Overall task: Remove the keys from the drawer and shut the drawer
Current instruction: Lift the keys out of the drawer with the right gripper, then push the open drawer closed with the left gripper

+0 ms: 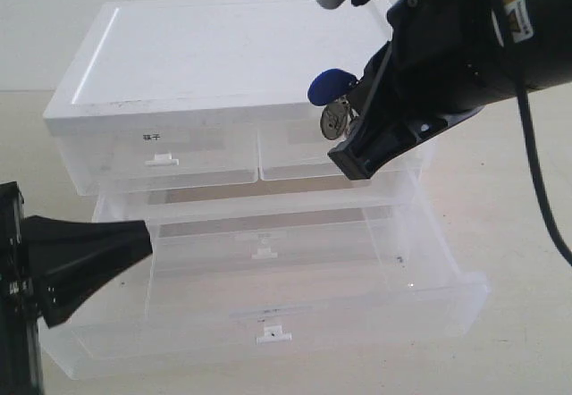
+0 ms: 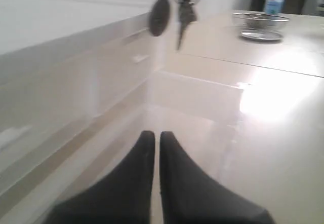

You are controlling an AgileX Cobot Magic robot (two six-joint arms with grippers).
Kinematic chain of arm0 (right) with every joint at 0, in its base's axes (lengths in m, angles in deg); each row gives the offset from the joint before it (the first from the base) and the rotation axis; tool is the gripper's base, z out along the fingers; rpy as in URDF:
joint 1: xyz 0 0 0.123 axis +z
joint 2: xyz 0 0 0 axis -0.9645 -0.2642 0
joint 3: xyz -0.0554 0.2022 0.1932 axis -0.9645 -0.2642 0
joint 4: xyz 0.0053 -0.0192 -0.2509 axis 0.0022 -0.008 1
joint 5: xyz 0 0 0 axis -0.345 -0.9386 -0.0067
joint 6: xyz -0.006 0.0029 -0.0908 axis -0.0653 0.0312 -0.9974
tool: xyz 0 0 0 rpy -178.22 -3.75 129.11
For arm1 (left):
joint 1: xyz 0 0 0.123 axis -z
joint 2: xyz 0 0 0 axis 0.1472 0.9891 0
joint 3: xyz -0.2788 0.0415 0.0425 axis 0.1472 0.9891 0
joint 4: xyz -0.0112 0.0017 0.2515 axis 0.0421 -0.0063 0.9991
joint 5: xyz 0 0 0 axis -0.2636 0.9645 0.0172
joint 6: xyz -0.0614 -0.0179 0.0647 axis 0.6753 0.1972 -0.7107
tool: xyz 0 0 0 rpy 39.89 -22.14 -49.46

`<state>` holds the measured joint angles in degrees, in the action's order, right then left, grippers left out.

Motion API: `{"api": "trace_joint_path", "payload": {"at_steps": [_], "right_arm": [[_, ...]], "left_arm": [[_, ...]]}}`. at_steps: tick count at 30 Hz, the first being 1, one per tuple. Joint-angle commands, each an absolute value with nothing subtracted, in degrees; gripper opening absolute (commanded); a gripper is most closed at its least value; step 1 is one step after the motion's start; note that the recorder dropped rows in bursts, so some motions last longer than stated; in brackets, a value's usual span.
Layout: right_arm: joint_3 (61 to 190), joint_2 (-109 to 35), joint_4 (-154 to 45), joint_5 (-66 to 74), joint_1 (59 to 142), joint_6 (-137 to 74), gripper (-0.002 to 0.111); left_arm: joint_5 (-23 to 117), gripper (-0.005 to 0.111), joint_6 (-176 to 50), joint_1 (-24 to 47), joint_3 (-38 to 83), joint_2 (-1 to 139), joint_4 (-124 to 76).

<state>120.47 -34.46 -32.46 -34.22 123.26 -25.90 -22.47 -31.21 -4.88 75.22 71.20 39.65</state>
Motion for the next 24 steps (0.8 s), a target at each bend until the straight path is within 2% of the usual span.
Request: {"api": "trace_joint_path", "payload": {"at_steps": [1,6,14,17,24], "right_arm": [[120.6,-33.7,-32.2,-34.0,123.4,-26.3,0.000],[120.6,-33.7,-32.2,-34.0,123.4,-26.3,0.000],[120.6,-33.7,-32.2,-34.2,123.4,-26.3,0.000],[120.6,-33.7,-32.2,-34.2,123.4,-26.3,0.000],[120.6,-33.7,-32.2,-34.5,123.4,-26.0,0.000]], "left_arm": [[-23.0,0.004,-25.0,-1.6,75.0,65.2,49.8],[-23.0,0.004,-18.2,2.6,75.0,62.6,55.3],[-10.5,0.004,-10.6,11.2,75.0,62.6,56.8],[3.7,0.004,-8.8,15.4,75.0,63.3,49.4],[10.7,0.004,-14.5,16.3,73.9,70.1,38.8]]}}
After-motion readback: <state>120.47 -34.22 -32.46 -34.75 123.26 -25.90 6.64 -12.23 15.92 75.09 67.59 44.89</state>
